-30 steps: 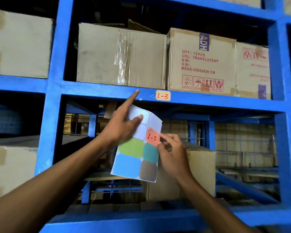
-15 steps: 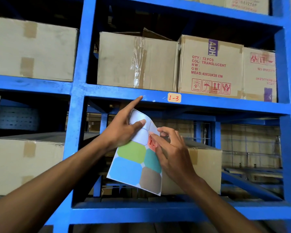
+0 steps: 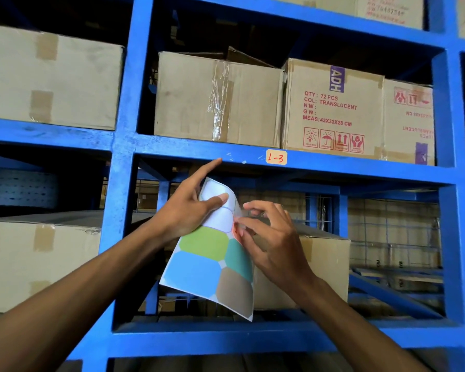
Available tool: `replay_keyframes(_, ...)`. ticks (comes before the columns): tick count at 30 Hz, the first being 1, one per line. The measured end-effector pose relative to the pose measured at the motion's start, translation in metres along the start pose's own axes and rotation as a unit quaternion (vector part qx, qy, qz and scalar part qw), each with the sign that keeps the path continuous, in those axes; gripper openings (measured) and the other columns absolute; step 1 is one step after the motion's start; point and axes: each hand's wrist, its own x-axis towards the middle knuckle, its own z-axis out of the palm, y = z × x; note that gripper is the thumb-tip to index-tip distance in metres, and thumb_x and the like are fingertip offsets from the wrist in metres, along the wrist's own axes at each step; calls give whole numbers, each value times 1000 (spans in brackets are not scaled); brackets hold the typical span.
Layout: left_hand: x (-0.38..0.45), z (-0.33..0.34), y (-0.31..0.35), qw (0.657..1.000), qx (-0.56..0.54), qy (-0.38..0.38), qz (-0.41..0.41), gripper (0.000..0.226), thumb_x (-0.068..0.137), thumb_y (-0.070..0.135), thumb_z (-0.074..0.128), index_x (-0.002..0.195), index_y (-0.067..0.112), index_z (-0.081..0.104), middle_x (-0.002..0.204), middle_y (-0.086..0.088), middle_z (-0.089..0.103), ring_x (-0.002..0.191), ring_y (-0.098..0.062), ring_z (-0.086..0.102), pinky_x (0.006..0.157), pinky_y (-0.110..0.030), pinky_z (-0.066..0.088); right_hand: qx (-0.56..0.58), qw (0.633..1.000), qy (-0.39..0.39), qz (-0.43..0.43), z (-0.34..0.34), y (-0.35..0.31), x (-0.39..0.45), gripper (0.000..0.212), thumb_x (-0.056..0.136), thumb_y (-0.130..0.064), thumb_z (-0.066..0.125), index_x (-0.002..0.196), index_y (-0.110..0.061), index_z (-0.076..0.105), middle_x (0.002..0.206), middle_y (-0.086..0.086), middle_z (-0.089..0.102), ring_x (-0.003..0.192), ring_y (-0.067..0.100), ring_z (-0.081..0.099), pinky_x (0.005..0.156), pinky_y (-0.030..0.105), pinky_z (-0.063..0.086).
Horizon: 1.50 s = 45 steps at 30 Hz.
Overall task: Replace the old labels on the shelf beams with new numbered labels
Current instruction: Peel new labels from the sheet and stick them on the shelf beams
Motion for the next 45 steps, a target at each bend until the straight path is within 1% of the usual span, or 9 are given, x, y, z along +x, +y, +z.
replay_keyframes(6, -7, -4, -23, 983, 183, 23, -13, 44, 87, 5, 60, 127, 21, 51, 118, -2, 60, 107, -24, 56, 86, -30, 42, 41, 995, -88, 39, -13, -1, 2, 9, 77, -20, 66, 79, -12, 61, 98, 4, 66, 94, 20, 58, 78, 33, 43)
replay_keyframes(11, -34, -13, -41, 900, 430, -57, -49, 28, 83, 2, 51, 109, 13, 52, 91, -14, 62, 89, -40, 57, 67, -42, 45, 246, 939, -76, 226, -27, -2, -7, 14, 80, -3, 65, 80, -13, 56, 79, 2, 65, 76, 10, 61, 62, 14, 50)
replay_keyframes(14, -45, 1, -41, 929, 355, -88, -63, 15, 89, 8, 53, 100, 15, 59, 94, -10, 67, 91, -30, 60, 74, -41, 50, 282, 914, -137, 259, -34, -2, -11, 15, 80, -1, 66, 89, -9, 57, 77, 18, 63, 69, 24, 57, 61, 29, 48)
replay_keyframes(19, -49, 35, -30, 973, 206, -81, -66, 20, 86, 5, 57, 89, 11, 76, 93, 0, 74, 89, -6, 62, 76, -11, 42, 295, 880, -261, 266, -43, 0, -26, 31, 81, 0, 67, 106, -14, 56, 80, 17, 62, 69, 31, 55, 65, 37, 51)
replay_keyframes(23, -57, 63, -27, 978, 108, -145, -107, 37, 84, 29, 55, 71, -3, 69, 69, -10, 61, 69, -15, 51, 68, -40, 46, 271, 842, -372, 283, -42, 12, -37, 74, 80, 1, 69, 139, -26, 34, 66, -1, 52, 54, 0, 54, 51, 12, 42)
replay_keyframes(27, -75, 87, -39, 978, 88, -162, -103, 17, 81, 29, 71, 74, 14, 76, 78, 5, 75, 74, -12, 68, 74, -34, 53, 256, 824, -427, 270, -34, 28, -52, 86, 78, 0, 70, 143, -31, 23, 70, -1, 52, 56, -2, 55, 54, 19, 47)
replay_keyframes(31, -93, 114, -70, 983, 59, -112, -135, 10, 80, 14, 72, 72, 9, 74, 81, -8, 75, 77, -20, 68, 77, -40, 52, 267, 808, -436, 293, -24, 48, -86, 84, 76, -1, 73, 141, -29, 27, 77, 0, 57, 66, 7, 54, 60, 24, 48)
replay_keyframes(39, -132, 179, -126, 972, 57, -46, -224, 11, 81, 15, 72, 75, 6, 73, 81, -4, 73, 77, -16, 66, 76, -33, 50, 329, 762, -363, 424, 10, 90, -171, 52, 73, 10, 71, 117, -9, 52, 67, 2, 60, 63, 10, 55, 62, 19, 46)
replay_keyframes(45, -161, 207, -151, 941, 56, -17, -334, 14, 83, 23, 70, 82, 9, 73, 88, -5, 74, 81, -20, 68, 73, -38, 55, 335, 773, -321, 433, 37, 108, -220, 34, 74, 5, 72, 82, -26, 61, 66, -1, 68, 66, 6, 66, 67, 29, 52)
